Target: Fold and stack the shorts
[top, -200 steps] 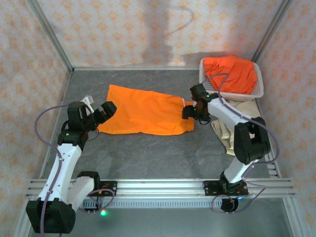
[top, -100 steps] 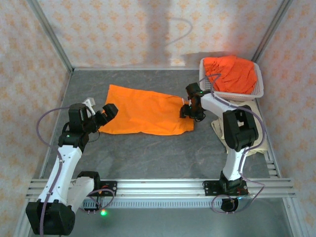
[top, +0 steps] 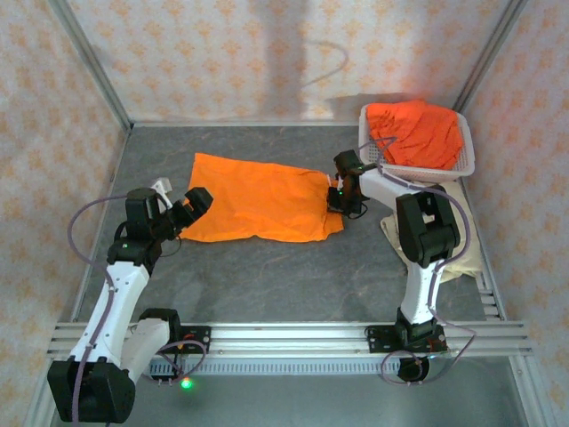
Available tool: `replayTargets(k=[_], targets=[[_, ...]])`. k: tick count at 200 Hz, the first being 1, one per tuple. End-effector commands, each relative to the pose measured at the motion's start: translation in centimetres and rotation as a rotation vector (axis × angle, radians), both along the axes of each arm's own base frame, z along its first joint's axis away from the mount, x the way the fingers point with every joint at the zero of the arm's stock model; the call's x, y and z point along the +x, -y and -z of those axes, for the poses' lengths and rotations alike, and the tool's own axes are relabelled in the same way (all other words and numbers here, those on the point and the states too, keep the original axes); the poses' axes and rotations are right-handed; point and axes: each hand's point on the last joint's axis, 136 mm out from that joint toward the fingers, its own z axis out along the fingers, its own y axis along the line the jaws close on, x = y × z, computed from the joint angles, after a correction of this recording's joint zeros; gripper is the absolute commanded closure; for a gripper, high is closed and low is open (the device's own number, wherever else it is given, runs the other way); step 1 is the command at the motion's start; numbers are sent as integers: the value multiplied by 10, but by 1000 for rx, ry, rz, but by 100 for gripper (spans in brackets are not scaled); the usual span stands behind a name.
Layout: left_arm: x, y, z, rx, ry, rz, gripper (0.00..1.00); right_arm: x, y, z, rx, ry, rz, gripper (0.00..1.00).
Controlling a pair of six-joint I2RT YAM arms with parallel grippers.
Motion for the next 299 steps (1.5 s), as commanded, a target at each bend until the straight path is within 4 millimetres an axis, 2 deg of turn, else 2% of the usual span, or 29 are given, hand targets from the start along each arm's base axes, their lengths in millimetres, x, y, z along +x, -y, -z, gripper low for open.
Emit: replayTargets(k=[1, 43, 86, 143, 187, 210, 229, 262, 299], targets=[[5, 6, -1, -16, 23, 21, 0, -12, 14, 25, -81, -44, -5, 94], [12, 6, 1, -14, 20, 17, 0, -9, 32, 0, -189, 9, -47, 100], [12, 4, 3, 11, 11, 13, 0, -11, 50, -47, -319, 67, -123, 100], [10, 4, 1, 14, 12, 13, 0, -25, 76, -107, -568, 116, -238, 100], [9, 5, 3, 17, 7, 15, 0, -35, 114, -146, -864, 99, -303, 100], [8, 6, 4, 19, 2, 19, 0, -35, 137, -170, -1034, 113, -305, 100], [7, 6, 7, 23, -6, 19, 0, -33, 148, -193, -1115, 141, -289, 100], [7, 7, 6, 21, -1, 18, 0, -30, 146, -221, -1155, 189, -261, 100], [7, 7, 10, 22, -8, 18, 0, -26, 126, -219, -1194, 193, -306, 100]])
